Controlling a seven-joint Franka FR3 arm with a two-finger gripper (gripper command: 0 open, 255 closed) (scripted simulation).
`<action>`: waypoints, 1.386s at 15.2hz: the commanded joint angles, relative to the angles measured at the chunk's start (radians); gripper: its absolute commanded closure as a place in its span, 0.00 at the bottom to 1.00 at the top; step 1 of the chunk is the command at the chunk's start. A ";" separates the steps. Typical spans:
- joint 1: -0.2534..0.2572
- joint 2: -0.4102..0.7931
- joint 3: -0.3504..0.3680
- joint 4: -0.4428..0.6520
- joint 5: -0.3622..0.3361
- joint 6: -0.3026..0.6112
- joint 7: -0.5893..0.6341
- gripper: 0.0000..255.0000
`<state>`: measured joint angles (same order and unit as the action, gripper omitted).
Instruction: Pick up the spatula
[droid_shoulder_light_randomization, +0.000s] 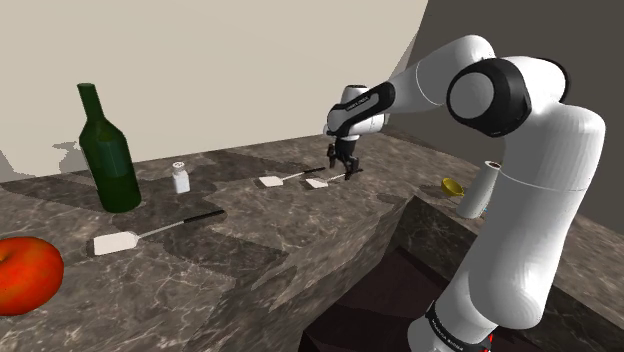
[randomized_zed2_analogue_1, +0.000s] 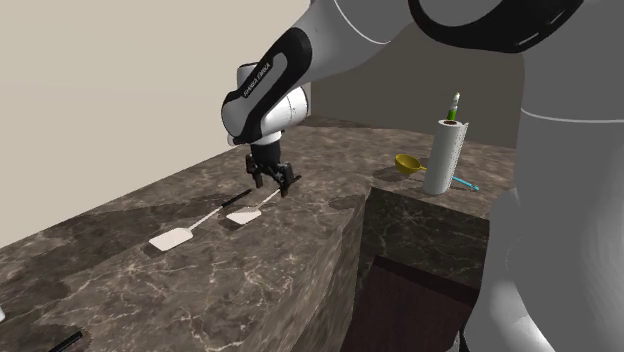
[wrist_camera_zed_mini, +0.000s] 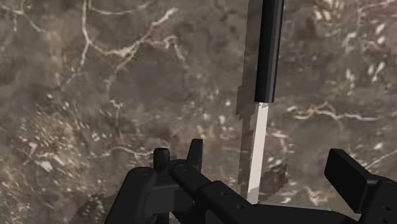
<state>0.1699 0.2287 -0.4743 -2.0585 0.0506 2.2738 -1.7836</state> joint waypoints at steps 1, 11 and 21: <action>-0.002 0.008 0.001 -0.002 0.005 0.010 -0.004 0.00; -0.002 0.008 0.001 -0.002 0.005 0.010 -0.004 1.00; 0.010 -0.066 -0.011 0.052 -0.038 -0.111 0.019 1.00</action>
<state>0.1801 0.1650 -0.4843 -2.0181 0.0141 2.1776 -1.7641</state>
